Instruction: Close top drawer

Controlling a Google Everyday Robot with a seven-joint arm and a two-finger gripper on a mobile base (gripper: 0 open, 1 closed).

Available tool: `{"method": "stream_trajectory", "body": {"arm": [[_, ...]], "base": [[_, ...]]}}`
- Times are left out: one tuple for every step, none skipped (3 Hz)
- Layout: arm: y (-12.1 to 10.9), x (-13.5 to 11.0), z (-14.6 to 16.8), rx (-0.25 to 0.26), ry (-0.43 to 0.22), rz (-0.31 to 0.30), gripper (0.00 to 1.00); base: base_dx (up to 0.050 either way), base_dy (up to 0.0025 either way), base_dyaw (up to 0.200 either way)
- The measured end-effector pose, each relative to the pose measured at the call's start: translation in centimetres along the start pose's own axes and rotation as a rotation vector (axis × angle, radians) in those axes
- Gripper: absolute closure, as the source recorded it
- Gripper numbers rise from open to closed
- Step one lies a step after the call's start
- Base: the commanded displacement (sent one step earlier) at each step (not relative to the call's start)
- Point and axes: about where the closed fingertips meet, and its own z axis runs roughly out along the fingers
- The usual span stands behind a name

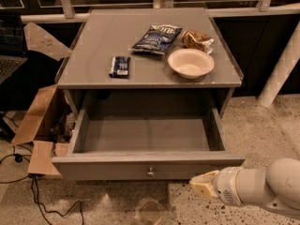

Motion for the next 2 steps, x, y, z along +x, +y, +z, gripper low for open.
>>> {"method": "stream_trajectory", "body": {"arm": [[-0.77, 1.47, 2.87, -0.023, -0.002, 0.028, 1.0], [-0.82, 1.7, 3.2, -0.027, -0.002, 0.034, 1.0]], "base": [[0.0, 0.0, 0.0], [0.047, 0.00001, 0.0]]}}
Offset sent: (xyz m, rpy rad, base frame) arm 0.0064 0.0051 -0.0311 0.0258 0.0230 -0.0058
